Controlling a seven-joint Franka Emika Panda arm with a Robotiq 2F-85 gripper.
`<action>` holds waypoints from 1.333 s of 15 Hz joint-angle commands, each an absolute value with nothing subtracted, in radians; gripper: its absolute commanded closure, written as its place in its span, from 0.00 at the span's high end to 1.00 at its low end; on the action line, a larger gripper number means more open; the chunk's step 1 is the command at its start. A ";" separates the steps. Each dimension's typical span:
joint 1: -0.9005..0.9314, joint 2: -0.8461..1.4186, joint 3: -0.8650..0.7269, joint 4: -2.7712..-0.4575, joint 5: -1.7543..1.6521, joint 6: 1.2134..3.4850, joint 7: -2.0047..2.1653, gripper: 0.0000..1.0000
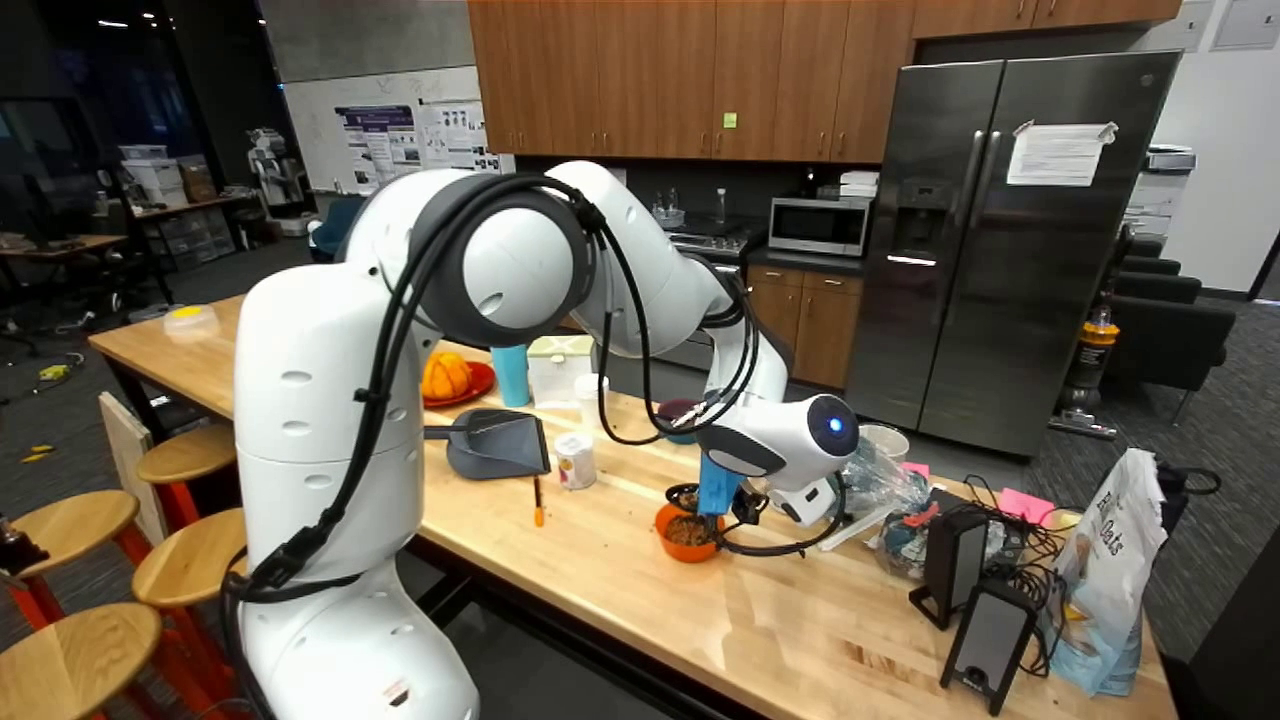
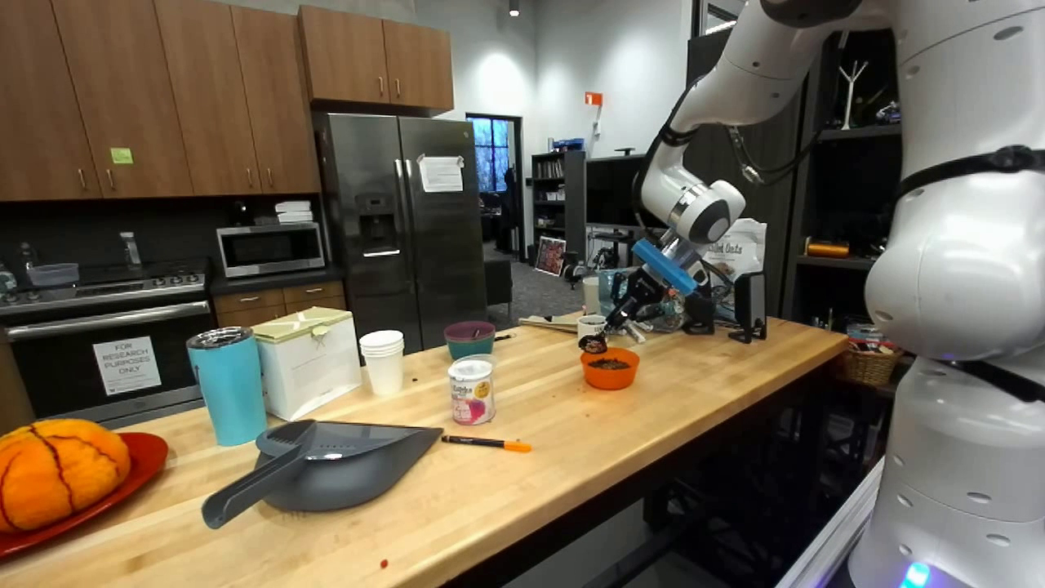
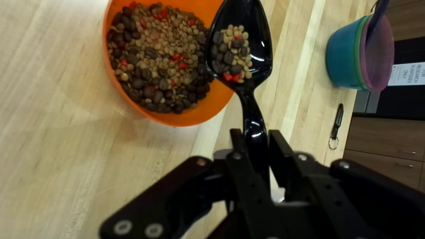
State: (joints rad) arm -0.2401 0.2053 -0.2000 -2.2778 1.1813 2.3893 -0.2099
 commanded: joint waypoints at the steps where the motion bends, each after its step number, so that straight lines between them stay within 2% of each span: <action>1: -0.232 0.194 -0.186 -2.289 1.267 2.422 -0.279 0.06; 11: -0.227 0.169 -0.190 -2.308 1.509 2.408 -0.553 0.06; 20: -0.225 0.148 -0.201 -2.344 1.567 2.374 -0.676 0.06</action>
State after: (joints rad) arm -0.2266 0.1956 -0.1892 -2.3020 1.5369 2.3979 -0.6239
